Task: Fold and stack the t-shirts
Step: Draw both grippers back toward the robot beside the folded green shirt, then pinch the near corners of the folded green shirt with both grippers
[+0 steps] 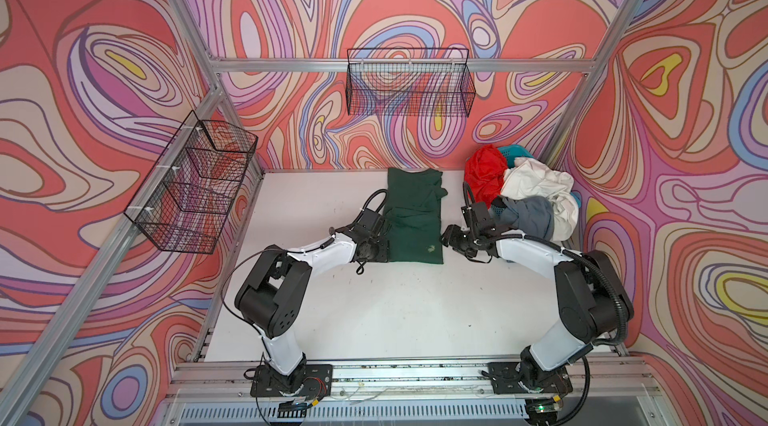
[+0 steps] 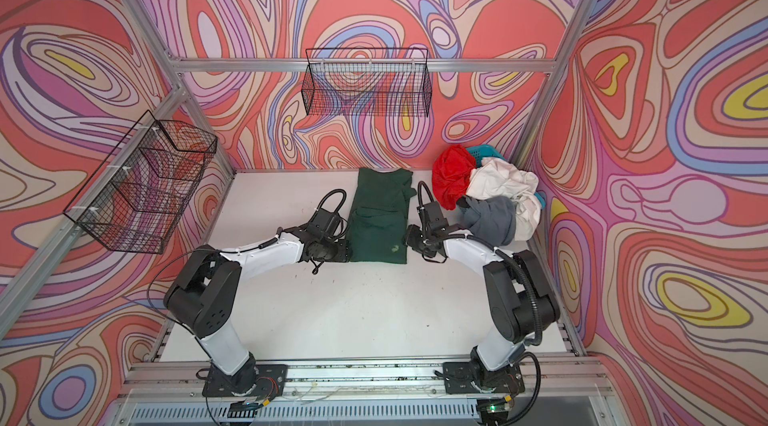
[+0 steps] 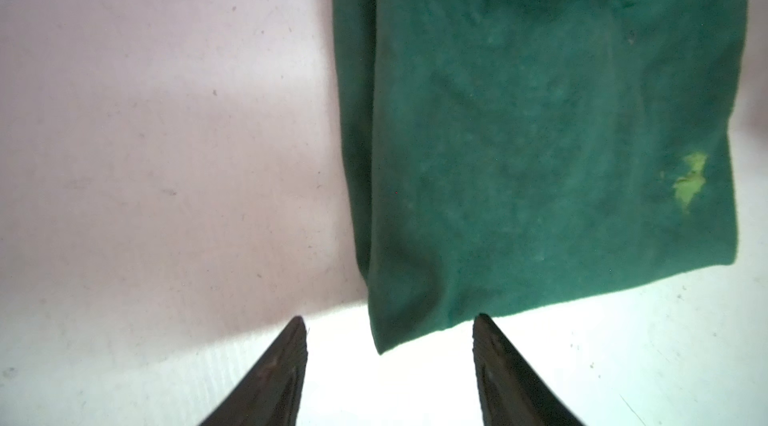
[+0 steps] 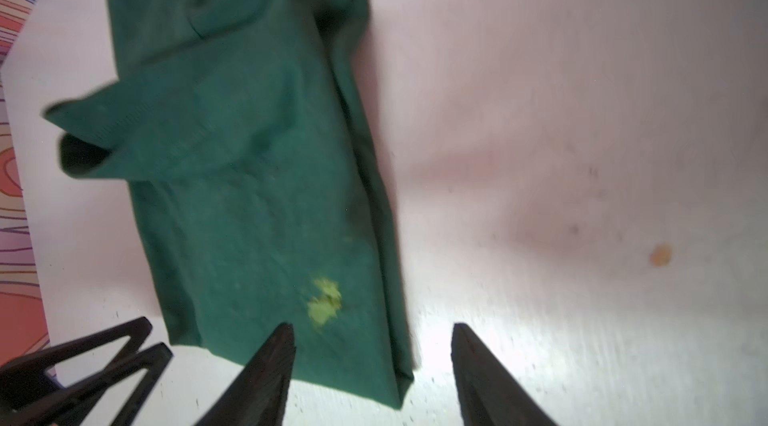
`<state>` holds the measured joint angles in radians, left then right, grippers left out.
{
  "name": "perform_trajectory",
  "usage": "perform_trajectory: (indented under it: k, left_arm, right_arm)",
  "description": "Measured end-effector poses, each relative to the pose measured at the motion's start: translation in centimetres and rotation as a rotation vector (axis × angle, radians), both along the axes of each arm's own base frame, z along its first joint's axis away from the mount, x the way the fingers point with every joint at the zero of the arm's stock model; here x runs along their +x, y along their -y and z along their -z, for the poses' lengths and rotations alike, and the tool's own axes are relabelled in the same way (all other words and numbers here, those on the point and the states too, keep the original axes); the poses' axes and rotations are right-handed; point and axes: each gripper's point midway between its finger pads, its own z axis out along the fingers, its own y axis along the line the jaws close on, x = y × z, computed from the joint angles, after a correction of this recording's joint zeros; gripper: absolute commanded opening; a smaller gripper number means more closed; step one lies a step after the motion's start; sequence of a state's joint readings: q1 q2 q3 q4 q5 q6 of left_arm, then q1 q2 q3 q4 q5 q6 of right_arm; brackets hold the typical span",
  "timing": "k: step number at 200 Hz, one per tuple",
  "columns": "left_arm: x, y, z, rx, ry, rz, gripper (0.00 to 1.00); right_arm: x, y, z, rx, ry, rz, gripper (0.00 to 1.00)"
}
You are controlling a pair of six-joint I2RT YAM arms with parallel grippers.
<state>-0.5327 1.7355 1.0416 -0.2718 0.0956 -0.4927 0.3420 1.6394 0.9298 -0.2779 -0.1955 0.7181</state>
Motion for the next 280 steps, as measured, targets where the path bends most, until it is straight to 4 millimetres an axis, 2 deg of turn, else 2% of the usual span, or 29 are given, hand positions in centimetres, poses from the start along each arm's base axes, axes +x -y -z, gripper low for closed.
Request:
perform_trajectory:
  k: [35, 64, 112, 129, 143, 156, 163, 221, 239, 280]
  left_arm:
    - [-1.1, -0.4, 1.8, -0.105, -0.07, -0.05, 0.62]
    - [-0.7, 0.3, 1.6, -0.174, -0.077, -0.061, 0.61]
    - [-0.2, 1.3, 1.8, -0.23, -0.083, -0.063, 0.5]
    - [0.0, 1.5, 1.9, -0.238, -0.078, -0.063, 0.38]
    - [0.3, 1.7, 2.2, -0.239, -0.077, -0.062, 0.16]
    - [0.6, 1.9, 2.6, -0.238, -0.08, -0.062, 0.0]
    - [0.6, 2.0, 2.8, -0.239, -0.084, -0.059, 0.0]
    - [0.6, 2.0, 2.5, -0.219, -0.087, -0.036, 0.0]
    - [0.2, 1.8, 1.5, -0.223, -0.072, -0.028, 0.0]
    - [-1.1, 1.6, -2.7, -0.249, 0.002, -0.01, 0.0]
  right_arm:
    - [-2.1, -0.9, 2.0, 0.06, -0.052, 0.009, 0.57]
    - [-2.1, -2.0, 1.8, 0.083, -0.036, 0.006, 0.52]
    - [-2.4, -3.0, 2.8, 0.087, -0.032, 0.021, 0.36]
    - [-2.4, -2.8, 3.1, 0.068, -0.028, 0.036, 0.31]
    - [-2.3, -2.8, 3.2, 0.057, -0.021, 0.039, 0.24]
    - [-2.1, -2.9, 3.5, 0.051, -0.017, 0.044, 0.13]
    - [-2.0, -2.9, 3.6, 0.047, -0.014, 0.041, 0.0]
    - [-2.0, -2.6, 3.4, -0.002, -0.004, 0.013, 0.0]
    - [-2.3, -2.6, 2.4, -0.006, 0.009, -0.005, 0.0]
    - [-3.1, -3.1, -1.6, 0.005, 0.087, -0.041, 0.0]
